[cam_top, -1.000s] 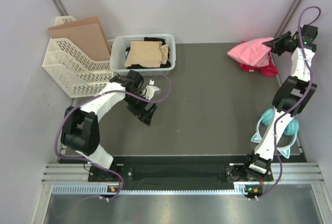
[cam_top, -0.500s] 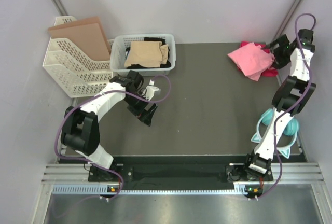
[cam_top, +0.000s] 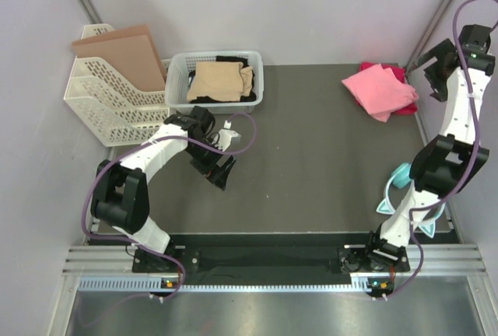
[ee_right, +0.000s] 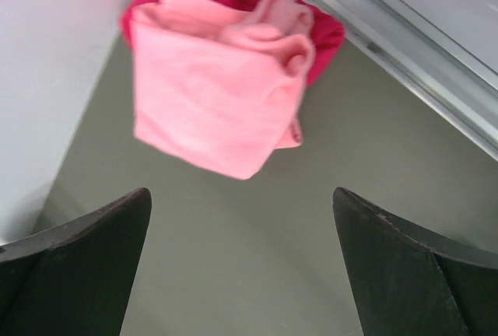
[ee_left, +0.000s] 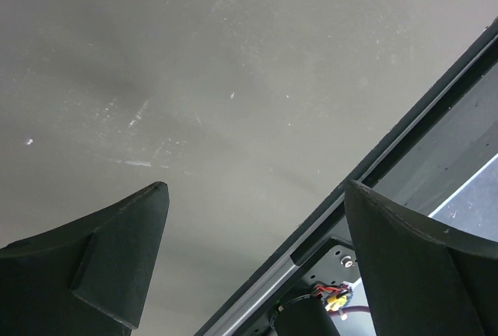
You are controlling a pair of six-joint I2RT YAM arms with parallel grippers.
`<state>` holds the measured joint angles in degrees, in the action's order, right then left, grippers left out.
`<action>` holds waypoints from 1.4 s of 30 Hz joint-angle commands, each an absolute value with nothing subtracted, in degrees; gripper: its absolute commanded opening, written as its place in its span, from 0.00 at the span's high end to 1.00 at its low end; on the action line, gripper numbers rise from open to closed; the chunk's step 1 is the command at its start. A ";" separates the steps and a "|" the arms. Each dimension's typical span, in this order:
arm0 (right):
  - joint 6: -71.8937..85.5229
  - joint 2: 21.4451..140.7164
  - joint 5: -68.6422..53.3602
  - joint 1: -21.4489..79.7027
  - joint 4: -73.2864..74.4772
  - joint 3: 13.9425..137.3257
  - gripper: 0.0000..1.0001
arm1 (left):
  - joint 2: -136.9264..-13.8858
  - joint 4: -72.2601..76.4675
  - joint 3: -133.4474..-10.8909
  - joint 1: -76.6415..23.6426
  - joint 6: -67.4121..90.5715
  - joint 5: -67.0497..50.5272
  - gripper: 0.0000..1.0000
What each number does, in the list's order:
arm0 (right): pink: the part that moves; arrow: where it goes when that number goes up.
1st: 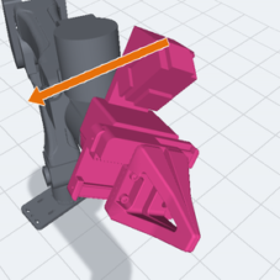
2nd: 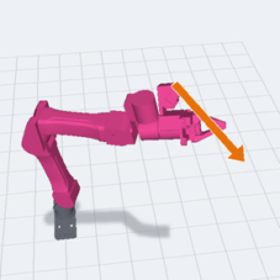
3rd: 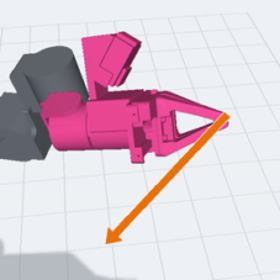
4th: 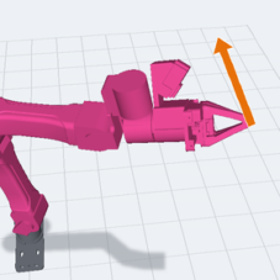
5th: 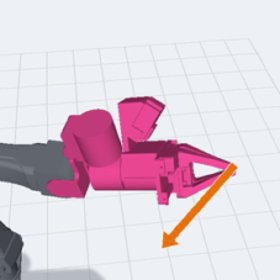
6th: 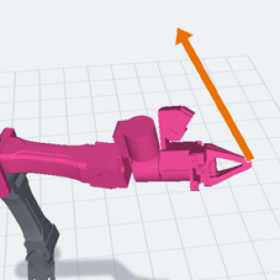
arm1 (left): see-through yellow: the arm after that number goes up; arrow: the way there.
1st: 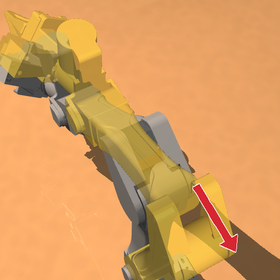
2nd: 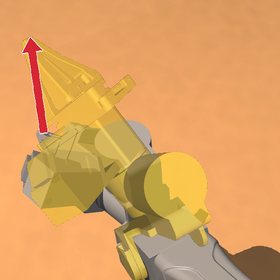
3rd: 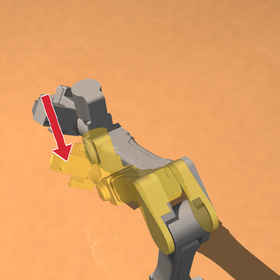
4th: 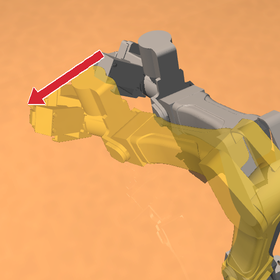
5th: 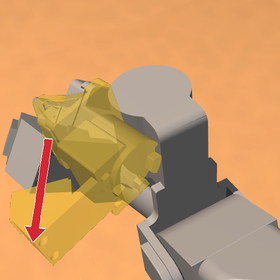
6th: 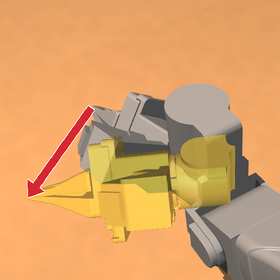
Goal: Fold and stack the t-shirts
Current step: Put the neatly folded tshirt into the corner of the board with the right arm
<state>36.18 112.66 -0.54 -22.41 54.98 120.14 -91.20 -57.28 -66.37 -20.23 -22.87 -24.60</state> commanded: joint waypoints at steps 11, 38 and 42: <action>36.65 132.36 -14.94 -17.66 44.48 133.51 0.00 | -88.77 -58.89 -66.01 -17.84 -25.49 -24.35 0.01; 22.52 98.38 -10.48 -3.10 38.42 124.03 0.01 | -76.12 -60.73 -84.69 -15.38 -16.09 -13.54 0.01; 13.47 82.73 -5.89 11.30 28.32 104.98 0.00 | -74.80 -57.84 -88.33 -15.38 -11.17 -6.27 0.01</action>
<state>23.73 99.20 -9.74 -0.60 37.01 117.19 -77.56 -60.49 -84.51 -15.64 -17.54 -14.28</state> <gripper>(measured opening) 0.996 0.990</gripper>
